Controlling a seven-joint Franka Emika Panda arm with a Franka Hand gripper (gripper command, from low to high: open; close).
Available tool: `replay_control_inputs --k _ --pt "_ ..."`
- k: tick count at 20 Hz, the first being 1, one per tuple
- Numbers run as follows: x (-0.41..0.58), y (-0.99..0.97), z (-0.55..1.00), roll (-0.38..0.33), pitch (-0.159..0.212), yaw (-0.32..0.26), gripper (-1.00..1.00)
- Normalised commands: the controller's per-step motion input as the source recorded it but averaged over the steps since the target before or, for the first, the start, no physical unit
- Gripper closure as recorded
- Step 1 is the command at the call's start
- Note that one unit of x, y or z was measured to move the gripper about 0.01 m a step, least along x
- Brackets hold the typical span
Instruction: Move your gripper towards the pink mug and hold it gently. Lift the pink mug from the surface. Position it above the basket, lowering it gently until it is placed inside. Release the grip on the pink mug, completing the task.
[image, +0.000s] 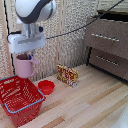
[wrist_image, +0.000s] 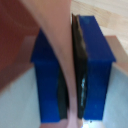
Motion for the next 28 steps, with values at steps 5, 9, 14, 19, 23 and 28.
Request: replay_control_inputs --k 5,9,14,19,23,28 --pt "0.099 0.71 -0.33 -0.156 -0.018 0.011 1.00" --pt "0.000 0.54 -0.44 -0.194 -0.075 0.000 1.00" --pt "-0.066 0.29 -0.28 -0.286 -0.170 0.019 1.00" --pt "0.006 0.14 -0.12 -0.275 -0.201 0.041 1.00" --pt "0.165 0.09 -0.21 -0.057 0.003 0.030 1.00" --pt "0.173 -0.01 -0.23 0.016 0.033 0.041 1.00"
